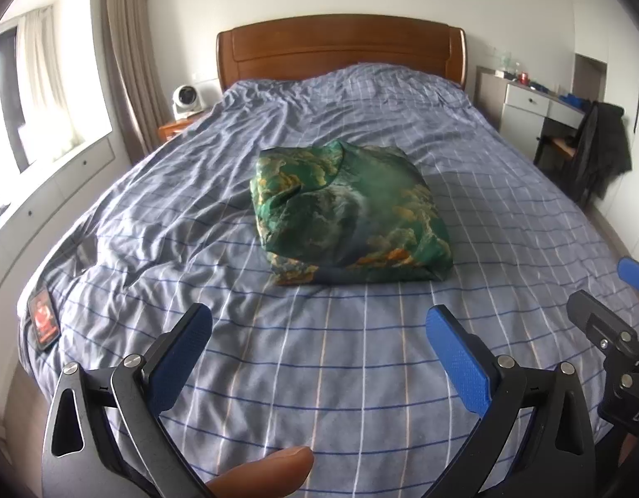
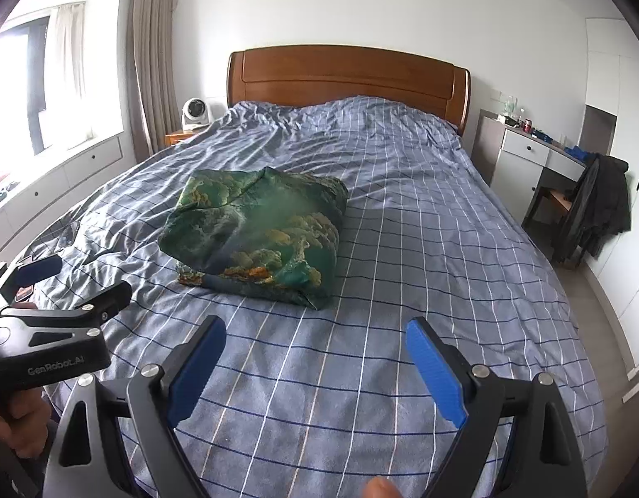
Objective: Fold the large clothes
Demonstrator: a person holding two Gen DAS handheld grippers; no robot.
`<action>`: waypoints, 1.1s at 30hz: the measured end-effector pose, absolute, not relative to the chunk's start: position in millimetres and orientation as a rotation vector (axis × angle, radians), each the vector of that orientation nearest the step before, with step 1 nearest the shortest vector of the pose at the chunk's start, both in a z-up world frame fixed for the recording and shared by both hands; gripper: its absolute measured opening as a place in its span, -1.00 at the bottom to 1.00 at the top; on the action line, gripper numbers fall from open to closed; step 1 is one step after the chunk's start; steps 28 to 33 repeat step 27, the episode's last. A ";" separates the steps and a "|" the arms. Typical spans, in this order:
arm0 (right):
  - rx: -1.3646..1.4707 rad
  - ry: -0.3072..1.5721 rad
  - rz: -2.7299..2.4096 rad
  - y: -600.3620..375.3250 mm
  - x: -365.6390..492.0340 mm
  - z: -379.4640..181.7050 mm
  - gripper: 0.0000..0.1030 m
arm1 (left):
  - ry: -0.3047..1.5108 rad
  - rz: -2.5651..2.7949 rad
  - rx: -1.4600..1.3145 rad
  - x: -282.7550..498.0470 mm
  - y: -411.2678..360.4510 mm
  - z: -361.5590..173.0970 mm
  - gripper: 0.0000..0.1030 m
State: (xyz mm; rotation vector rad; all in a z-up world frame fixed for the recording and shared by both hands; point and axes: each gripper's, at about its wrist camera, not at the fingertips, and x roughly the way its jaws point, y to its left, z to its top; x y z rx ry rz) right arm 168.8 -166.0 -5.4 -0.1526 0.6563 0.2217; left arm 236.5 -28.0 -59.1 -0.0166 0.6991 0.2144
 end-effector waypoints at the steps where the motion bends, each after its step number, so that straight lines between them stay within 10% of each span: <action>1: -0.156 0.657 0.215 -166.0 168.9 -4.9 0.76 | 0.698 0.215 -0.014 236.5 -28.6 -58.5 0.99; 33: -0.169 0.672 0.184 -162.4 168.3 -2.3 0.76 | 0.674 0.254 -0.016 234.8 -34.1 -53.7 0.99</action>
